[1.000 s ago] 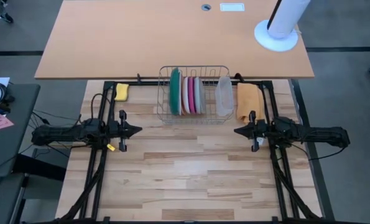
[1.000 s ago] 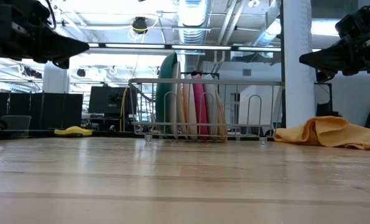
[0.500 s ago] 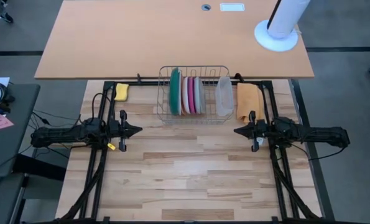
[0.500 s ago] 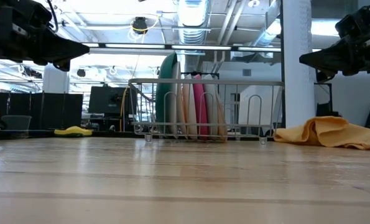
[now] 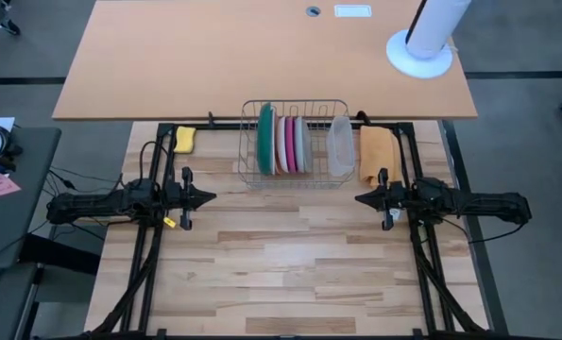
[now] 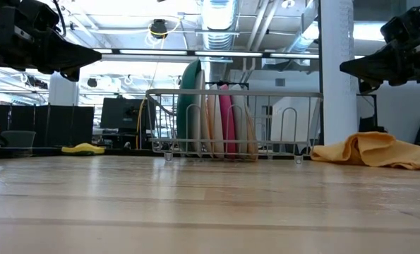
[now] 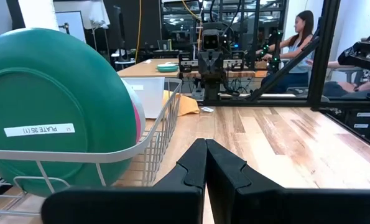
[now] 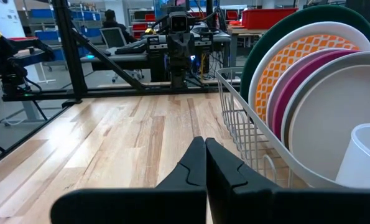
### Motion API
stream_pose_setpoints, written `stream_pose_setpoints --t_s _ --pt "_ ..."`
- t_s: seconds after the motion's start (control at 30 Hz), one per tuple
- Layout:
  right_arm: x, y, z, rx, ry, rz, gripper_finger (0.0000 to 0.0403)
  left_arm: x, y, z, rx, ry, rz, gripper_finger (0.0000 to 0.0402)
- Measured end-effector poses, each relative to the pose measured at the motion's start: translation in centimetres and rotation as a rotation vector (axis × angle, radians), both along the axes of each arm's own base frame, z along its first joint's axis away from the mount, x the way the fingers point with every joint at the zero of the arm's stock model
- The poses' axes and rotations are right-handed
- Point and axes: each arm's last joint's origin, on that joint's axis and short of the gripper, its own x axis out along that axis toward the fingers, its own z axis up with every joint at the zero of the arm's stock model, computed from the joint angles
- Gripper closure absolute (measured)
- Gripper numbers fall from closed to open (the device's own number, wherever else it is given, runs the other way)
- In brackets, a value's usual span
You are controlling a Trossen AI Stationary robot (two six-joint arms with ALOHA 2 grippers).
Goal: Sort dishes
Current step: Return to Home Position
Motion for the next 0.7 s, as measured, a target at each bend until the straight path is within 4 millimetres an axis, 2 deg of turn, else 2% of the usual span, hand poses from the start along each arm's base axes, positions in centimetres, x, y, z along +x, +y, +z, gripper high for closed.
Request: stream_pose_setpoints --t_s 0.7 --pt "0.00 0.00 0.00 0.000 0.000 0.000 0.0403 0.00 0.00 0.01 -0.003 -0.001 0.001 0.0401"
